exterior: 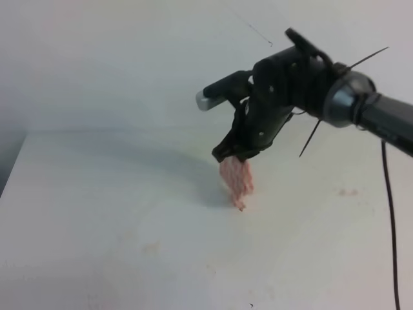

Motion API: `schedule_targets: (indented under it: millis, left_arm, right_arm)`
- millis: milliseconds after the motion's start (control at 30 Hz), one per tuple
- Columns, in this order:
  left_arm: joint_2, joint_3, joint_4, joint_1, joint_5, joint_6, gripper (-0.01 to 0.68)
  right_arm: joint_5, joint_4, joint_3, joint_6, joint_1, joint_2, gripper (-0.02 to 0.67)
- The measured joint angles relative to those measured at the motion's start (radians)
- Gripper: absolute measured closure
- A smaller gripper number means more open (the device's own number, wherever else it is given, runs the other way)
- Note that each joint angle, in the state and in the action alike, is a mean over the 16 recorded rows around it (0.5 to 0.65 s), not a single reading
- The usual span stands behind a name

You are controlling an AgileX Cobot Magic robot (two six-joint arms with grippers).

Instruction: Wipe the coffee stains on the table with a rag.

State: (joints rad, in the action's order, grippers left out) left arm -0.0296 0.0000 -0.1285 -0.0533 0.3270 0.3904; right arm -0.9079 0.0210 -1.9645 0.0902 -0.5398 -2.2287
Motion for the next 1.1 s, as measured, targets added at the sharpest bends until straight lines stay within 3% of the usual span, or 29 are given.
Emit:
schedule_targets:
  millis: [200, 533, 700, 1100]
  left_arm:
    - [0.0, 0.0, 0.0, 0.0, 0.0, 0.001, 0.675]
    - [0.0, 0.003, 0.0, 0.0, 0.0, 0.002, 0.675]
    - [0.0, 0.003, 0.0, 0.0, 0.0, 0.002, 0.675]
    - [0.0, 0.0, 0.0, 0.0, 0.0, 0.001, 0.675]
  right_arm:
    - [0.036, -0.025, 0.146, 0.019, 0.07, 0.163, 0.652]
    - [0.247, -0.056, 0.577, 0.032, 0.179, 0.482, 0.653]
    - [0.319, -0.08, 0.714, 0.037, 0.203, 0.572, 0.638]
    - [0.359, -0.188, 0.769, 0.062, 0.204, 0.602, 0.417]
